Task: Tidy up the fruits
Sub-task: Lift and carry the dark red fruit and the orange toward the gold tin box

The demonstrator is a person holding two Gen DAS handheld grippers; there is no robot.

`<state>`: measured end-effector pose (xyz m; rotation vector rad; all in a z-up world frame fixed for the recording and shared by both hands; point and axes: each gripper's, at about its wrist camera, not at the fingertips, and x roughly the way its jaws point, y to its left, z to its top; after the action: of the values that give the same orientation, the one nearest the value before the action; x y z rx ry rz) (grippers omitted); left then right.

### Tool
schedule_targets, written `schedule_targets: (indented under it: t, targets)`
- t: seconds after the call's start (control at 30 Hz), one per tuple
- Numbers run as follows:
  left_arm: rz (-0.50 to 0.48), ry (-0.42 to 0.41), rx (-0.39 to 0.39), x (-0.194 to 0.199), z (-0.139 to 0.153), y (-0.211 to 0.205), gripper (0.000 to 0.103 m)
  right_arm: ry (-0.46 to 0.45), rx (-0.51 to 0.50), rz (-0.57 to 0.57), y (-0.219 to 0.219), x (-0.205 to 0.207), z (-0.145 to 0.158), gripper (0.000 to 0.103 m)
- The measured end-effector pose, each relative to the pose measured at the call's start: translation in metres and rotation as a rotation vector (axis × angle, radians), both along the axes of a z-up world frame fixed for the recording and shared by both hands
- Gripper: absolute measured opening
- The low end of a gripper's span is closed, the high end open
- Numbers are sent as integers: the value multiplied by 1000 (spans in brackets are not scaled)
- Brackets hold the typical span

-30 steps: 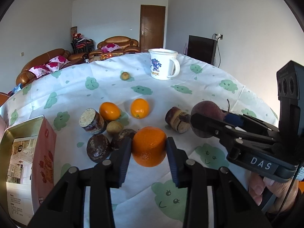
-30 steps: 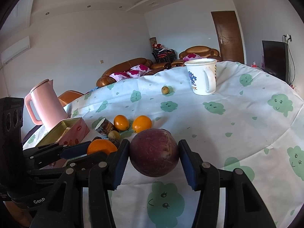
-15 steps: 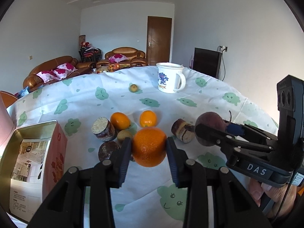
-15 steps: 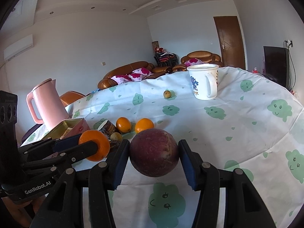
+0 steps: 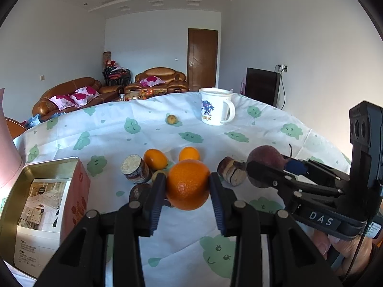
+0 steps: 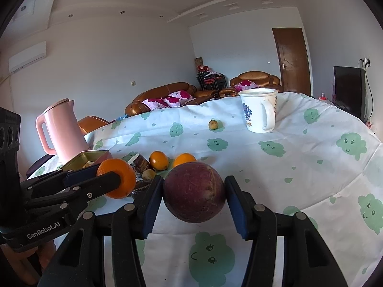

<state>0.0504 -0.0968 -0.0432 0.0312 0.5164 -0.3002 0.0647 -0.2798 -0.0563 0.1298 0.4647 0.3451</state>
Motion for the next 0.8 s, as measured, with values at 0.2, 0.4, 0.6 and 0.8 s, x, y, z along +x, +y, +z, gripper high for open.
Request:
schedule_targets:
  t: [0.2, 0.4, 0.6, 0.8]
  targets:
    - [8, -18, -9, -2, 2, 3, 38, -19, -8, 3, 1, -3, 1, 54]
    - [17, -39, -9, -6, 3, 3, 38, -32, -15, 8, 2, -5, 1, 54]
    - [24, -55, -7, -9, 4, 3, 38, -45, -15, 13, 2, -7, 1, 54]
    - [30, -75, -10, -11, 6, 4, 38, -68, -20, 20, 4, -10, 2, 54]
